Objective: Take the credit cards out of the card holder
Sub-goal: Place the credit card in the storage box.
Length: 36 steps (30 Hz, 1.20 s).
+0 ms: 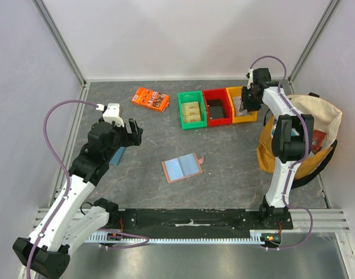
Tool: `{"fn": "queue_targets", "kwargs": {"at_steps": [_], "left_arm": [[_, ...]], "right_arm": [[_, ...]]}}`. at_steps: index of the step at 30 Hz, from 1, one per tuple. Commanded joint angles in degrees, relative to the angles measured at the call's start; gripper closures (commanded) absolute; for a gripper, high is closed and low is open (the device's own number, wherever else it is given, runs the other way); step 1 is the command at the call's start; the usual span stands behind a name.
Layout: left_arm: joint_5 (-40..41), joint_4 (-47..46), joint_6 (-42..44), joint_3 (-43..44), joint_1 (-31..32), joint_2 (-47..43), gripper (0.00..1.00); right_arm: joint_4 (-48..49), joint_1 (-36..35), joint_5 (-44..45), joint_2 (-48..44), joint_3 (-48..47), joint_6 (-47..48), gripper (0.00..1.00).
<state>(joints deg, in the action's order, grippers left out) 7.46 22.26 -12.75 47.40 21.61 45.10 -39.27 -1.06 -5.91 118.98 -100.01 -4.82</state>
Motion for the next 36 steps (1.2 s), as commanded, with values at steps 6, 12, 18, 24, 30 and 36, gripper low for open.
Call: {"fn": "queue_targets", "kwargs": {"at_steps": [6, 12, 18, 24, 30, 36], "left_arm": [[-0.17, -1.26, 1.94, -0.2, -0.16, 0.86, 0.13], [-2.27, -0.9, 0.98, 0.24, -0.07, 2.44, 0.14], [-9.81, 0.06, -3.32, 1.12, -0.07, 6.83, 0.15], [-20.81, 0.06, -8.25, 1.29, 0.45, 13.86, 0.21], [-21.18, -0.02, -12.02, 1.04, 4.14, 18.44, 0.24], [-18.46, -4.41, -18.79, -3.36, 10.9, 22.04, 0.27]], "right_arm": [[1.38, -1.84, 9.42, -10.6, 1.74, -0.19, 0.34], [3.4, -6.93, 14.17, -18.42, 4.64, -1.33, 0.23], [9.9, -15.35, 10.75, -27.73, 13.06, -5.46, 0.21], [17.98, -23.54, 3.11, -34.94, 25.89, -11.52, 0.25], [23.26, -30.83, -2.26, -37.5, 36.45, -15.56, 0.3], [28.54, -36.72, -3.4, -36.72, 43.84, -19.35, 0.34]]}}
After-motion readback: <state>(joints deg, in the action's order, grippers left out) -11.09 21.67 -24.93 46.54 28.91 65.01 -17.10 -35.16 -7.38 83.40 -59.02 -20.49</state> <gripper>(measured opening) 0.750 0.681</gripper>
